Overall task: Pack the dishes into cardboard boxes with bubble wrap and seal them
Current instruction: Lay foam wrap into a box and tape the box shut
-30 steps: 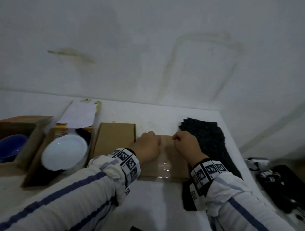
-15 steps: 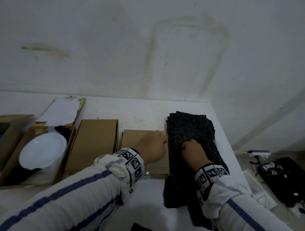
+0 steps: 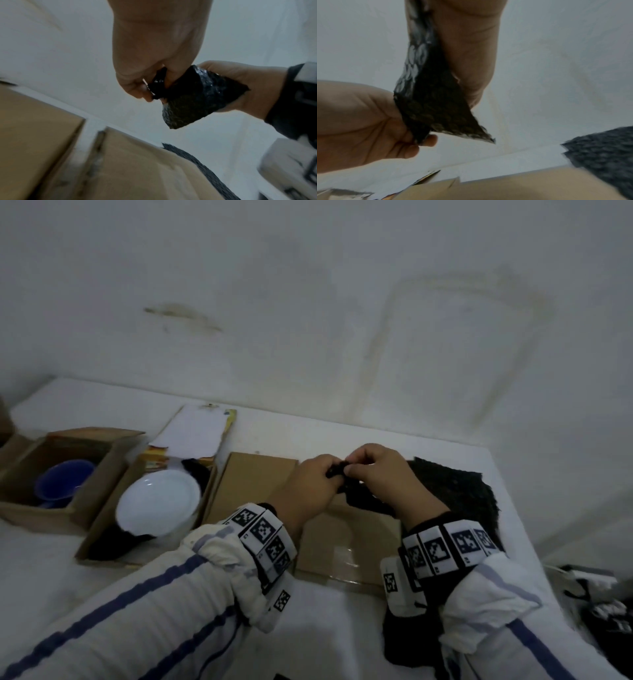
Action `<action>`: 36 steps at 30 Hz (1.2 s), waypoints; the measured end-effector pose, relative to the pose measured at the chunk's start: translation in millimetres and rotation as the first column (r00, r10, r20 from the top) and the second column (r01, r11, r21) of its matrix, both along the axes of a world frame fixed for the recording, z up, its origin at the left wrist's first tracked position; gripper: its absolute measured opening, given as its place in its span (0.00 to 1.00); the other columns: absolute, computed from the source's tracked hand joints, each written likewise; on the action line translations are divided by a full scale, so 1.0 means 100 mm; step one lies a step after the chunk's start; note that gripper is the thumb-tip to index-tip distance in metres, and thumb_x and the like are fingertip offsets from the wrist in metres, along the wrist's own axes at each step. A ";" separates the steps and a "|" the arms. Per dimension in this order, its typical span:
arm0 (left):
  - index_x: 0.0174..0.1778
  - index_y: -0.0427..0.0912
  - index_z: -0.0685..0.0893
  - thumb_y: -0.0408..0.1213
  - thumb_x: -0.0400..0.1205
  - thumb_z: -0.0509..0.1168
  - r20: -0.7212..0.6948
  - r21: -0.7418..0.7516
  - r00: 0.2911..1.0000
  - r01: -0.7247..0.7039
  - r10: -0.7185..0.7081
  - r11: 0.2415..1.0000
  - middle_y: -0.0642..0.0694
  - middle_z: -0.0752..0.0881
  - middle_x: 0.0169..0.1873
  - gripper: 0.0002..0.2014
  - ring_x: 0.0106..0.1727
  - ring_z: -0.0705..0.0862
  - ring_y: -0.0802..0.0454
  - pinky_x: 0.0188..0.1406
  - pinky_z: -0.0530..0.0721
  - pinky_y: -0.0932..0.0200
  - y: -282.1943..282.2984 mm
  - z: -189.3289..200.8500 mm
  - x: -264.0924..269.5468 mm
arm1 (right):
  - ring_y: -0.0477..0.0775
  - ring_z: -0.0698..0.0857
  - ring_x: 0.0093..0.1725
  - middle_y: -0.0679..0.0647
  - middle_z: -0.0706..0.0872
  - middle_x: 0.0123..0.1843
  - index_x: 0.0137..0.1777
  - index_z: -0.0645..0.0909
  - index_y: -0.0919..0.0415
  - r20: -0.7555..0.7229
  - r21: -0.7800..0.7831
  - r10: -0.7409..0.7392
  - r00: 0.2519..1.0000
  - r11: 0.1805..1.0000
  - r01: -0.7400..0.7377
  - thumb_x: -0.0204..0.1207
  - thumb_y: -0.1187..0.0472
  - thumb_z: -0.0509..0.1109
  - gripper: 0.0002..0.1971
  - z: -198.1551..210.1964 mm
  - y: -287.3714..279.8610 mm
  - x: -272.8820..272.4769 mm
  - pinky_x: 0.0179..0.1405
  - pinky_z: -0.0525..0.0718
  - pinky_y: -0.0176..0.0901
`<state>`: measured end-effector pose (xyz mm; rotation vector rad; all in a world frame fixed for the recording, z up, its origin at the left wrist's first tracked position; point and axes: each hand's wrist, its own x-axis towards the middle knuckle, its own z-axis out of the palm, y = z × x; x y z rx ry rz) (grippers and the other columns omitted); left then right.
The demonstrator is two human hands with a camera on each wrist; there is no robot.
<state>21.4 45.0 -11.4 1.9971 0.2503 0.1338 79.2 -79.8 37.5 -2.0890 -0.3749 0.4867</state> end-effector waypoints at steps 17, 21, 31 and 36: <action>0.63 0.43 0.79 0.28 0.83 0.57 -0.292 -0.089 0.848 -0.485 0.443 0.870 0.44 0.82 0.54 0.14 0.50 0.80 0.53 0.48 0.77 0.64 2.38 -0.41 -1.35 | 0.55 0.83 0.54 0.55 0.87 0.53 0.50 0.83 0.57 0.190 -0.278 0.461 0.867 0.872 -0.403 0.73 0.70 0.65 0.10 -0.63 3.00 -0.67 0.42 0.72 0.33; 0.70 0.41 0.73 0.40 0.80 0.66 -0.495 0.280 0.854 -0.022 0.164 0.960 0.42 0.73 0.69 0.22 0.67 0.74 0.46 0.63 0.75 0.58 2.57 -0.62 -1.55 | 0.60 0.80 0.45 0.61 0.85 0.48 0.46 0.77 0.56 0.233 -0.373 0.490 0.840 0.843 -0.389 0.72 0.69 0.63 0.07 -0.82 3.33 -0.68 0.38 0.72 0.41; 0.51 0.34 0.77 0.41 0.79 0.67 -0.533 0.439 0.840 0.380 -0.105 0.814 0.35 0.76 0.55 0.13 0.52 0.78 0.40 0.49 0.79 0.49 2.68 -0.87 -1.67 | 0.64 0.76 0.62 0.61 0.81 0.60 0.59 0.83 0.65 0.075 -0.733 0.799 0.597 0.450 -0.510 0.81 0.62 0.59 0.15 -1.19 3.68 -0.80 0.57 0.73 0.49; 0.50 0.34 0.79 0.39 0.81 0.63 -0.533 0.492 0.840 0.408 -0.105 0.769 0.34 0.78 0.53 0.11 0.49 0.78 0.40 0.44 0.75 0.52 2.67 -0.89 -1.65 | 0.65 0.73 0.63 0.62 0.76 0.65 0.57 0.82 0.62 0.098 -0.852 0.790 0.606 0.381 -0.360 0.83 0.58 0.57 0.14 -1.22 3.68 -0.81 0.60 0.73 0.54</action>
